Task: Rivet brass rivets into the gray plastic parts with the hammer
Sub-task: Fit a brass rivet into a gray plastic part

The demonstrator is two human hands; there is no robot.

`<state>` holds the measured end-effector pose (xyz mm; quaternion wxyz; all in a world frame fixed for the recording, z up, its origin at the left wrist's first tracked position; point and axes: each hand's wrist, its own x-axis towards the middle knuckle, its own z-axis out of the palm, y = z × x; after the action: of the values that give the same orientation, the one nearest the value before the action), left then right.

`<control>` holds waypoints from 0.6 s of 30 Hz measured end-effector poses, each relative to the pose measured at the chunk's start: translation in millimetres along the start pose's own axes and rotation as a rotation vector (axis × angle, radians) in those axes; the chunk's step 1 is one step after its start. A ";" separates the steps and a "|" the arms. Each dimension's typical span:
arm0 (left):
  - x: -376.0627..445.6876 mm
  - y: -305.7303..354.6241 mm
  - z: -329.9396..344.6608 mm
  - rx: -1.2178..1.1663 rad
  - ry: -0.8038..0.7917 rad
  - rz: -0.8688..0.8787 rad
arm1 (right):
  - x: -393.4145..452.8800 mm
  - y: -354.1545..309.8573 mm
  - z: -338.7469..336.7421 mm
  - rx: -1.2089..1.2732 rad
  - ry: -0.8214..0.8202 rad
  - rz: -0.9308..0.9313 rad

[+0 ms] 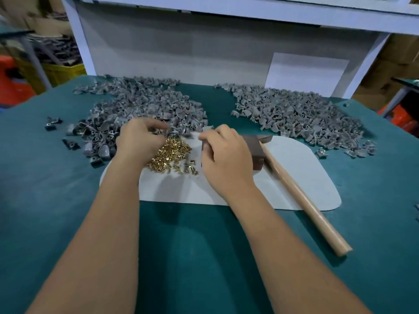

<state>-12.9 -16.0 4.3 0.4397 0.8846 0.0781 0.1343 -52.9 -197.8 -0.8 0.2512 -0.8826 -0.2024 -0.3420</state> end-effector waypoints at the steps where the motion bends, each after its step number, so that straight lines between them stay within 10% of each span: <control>1: 1.8 -3.0 0.2 0.119 0.006 -0.012 | -0.7 0.3 0.0 -0.002 0.002 0.007; 18: 2.4 -18.3 8.1 0.009 0.169 0.036 | -5.2 -20.3 12.3 -0.177 -0.122 -0.091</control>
<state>-8.5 -10.5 -14.6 0.4250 0.8733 0.0995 0.2162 -61.0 -175.5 -6.2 0.1438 -0.9104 -0.2261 -0.3151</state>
